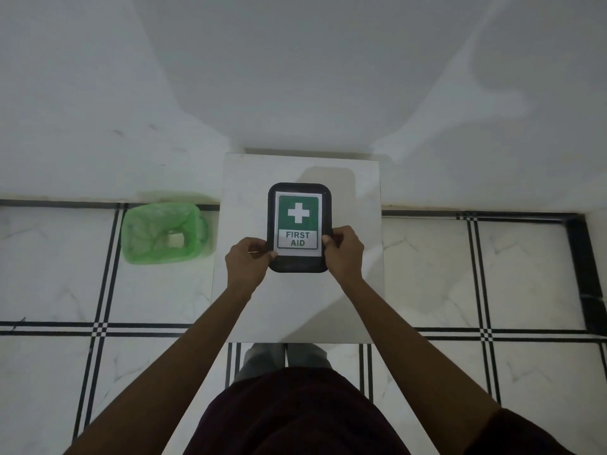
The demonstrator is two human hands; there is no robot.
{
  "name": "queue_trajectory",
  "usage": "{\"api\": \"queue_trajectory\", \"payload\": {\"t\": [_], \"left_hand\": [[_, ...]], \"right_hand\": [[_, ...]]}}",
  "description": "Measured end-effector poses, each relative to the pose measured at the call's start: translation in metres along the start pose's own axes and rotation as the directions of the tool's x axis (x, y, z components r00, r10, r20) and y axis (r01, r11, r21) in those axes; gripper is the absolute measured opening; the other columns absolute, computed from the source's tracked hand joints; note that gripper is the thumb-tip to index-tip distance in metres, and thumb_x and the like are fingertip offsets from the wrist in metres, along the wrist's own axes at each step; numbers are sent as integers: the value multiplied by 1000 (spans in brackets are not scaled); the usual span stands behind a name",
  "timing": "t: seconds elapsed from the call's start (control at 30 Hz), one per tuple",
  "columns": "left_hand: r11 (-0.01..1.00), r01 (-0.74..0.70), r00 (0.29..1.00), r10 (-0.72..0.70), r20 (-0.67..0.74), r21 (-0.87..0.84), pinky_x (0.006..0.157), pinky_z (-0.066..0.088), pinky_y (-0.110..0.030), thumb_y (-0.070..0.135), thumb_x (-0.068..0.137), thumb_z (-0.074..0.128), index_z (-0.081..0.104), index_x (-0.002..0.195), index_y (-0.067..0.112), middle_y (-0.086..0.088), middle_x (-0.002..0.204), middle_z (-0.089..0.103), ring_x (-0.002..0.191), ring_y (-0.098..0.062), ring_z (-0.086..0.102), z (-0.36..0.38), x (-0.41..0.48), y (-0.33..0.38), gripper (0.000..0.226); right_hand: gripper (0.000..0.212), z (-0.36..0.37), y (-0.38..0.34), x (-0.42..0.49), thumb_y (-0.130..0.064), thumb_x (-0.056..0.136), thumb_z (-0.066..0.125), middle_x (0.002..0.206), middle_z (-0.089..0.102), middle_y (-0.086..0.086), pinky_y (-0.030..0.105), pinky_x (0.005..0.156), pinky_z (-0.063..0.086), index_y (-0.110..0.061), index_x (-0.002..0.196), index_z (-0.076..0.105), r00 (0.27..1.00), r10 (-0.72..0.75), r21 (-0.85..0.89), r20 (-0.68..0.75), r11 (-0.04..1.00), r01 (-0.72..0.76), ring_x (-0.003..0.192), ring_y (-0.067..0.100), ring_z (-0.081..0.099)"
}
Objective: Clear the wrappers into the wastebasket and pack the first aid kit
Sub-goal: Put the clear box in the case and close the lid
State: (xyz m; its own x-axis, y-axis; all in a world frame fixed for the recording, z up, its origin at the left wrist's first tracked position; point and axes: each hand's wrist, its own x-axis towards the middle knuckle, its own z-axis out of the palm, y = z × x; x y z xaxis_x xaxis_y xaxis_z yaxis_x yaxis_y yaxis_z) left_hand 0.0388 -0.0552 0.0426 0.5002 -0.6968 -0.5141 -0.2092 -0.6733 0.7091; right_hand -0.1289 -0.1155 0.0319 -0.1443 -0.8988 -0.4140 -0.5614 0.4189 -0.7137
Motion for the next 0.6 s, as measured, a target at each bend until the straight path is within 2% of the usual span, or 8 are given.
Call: {"api": "queue_trajectory", "payload": {"t": [0.13, 0.27, 0.33, 0.4, 0.47, 0.5, 0.6], "left_hand": [[1000, 14, 1000, -14, -23, -20, 82, 58, -37, 15, 74, 78, 66, 98, 4, -10, 93, 70, 81, -23, 66, 6, 4, -2, 28], [987, 110, 994, -111, -5, -114, 72, 61, -46, 11, 72, 80, 64, 92, 2, -16, 92, 67, 86, -33, 68, 7, 7, -2, 27], [977, 167, 986, -165, 29, -131, 74, 60, -45, 6, 74, 77, 60, 99, 2, -16, 95, 65, 92, -32, 66, 9, 11, 1, 31], [960, 243, 969, -234, 76, -139, 73, 59, -40, 6, 78, 71, 54, 111, 5, -15, 104, 63, 97, -31, 63, 17, 15, 4, 37], [957, 253, 965, -239, 109, -143, 71, 59, -40, 21, 86, 63, 47, 113, 8, -14, 112, 60, 100, -30, 61, 28, 15, 7, 34], [965, 233, 970, -221, 101, -124, 72, 59, -41, 33, 91, 54, 44, 110, 9, -14, 113, 59, 98, -30, 61, 33, 15, 9, 32], [990, 143, 990, -143, -5, 3, 66, 54, -34, 59, 94, 25, 41, 102, 11, -7, 98, 58, 84, -24, 60, 45, 11, 13, 51]], "right_hand": [[17, 5, -1, 1, -13, 93, 58, 106, 65, 15, 23, 79, 48, -2, 105, 55, 1000, -7, 9, -26, 1000, 7, 91, 22, 61], [16, 6, 1, 3, -12, 94, 55, 106, 63, 14, 24, 78, 48, -2, 105, 53, 1000, 0, 5, -29, 1000, 0, 88, 20, 58], [14, 11, -3, 5, -12, 95, 51, 106, 58, 14, 24, 76, 50, -3, 105, 48, 999, 30, 4, -40, 1000, -29, 93, 24, 59], [15, 22, -9, 4, -15, 97, 46, 111, 53, 14, 33, 81, 52, -5, 107, 45, 992, 80, -13, -101, 997, -81, 101, 27, 57], [19, 36, -11, -1, -20, 98, 42, 113, 53, 13, 41, 85, 53, -6, 110, 45, 973, 87, -64, -216, 993, -103, 102, 27, 54], [21, 43, -10, -4, -23, 98, 41, 110, 55, 13, 41, 83, 55, -7, 109, 46, 961, 38, -93, -275, 993, -66, 99, 27, 55], [25, 52, 0, -4, -28, 99, 38, 99, 59, 12, 29, 68, 55, -6, 105, 49, 928, -122, -161, -352, 985, 69, 87, 25, 60]]}}
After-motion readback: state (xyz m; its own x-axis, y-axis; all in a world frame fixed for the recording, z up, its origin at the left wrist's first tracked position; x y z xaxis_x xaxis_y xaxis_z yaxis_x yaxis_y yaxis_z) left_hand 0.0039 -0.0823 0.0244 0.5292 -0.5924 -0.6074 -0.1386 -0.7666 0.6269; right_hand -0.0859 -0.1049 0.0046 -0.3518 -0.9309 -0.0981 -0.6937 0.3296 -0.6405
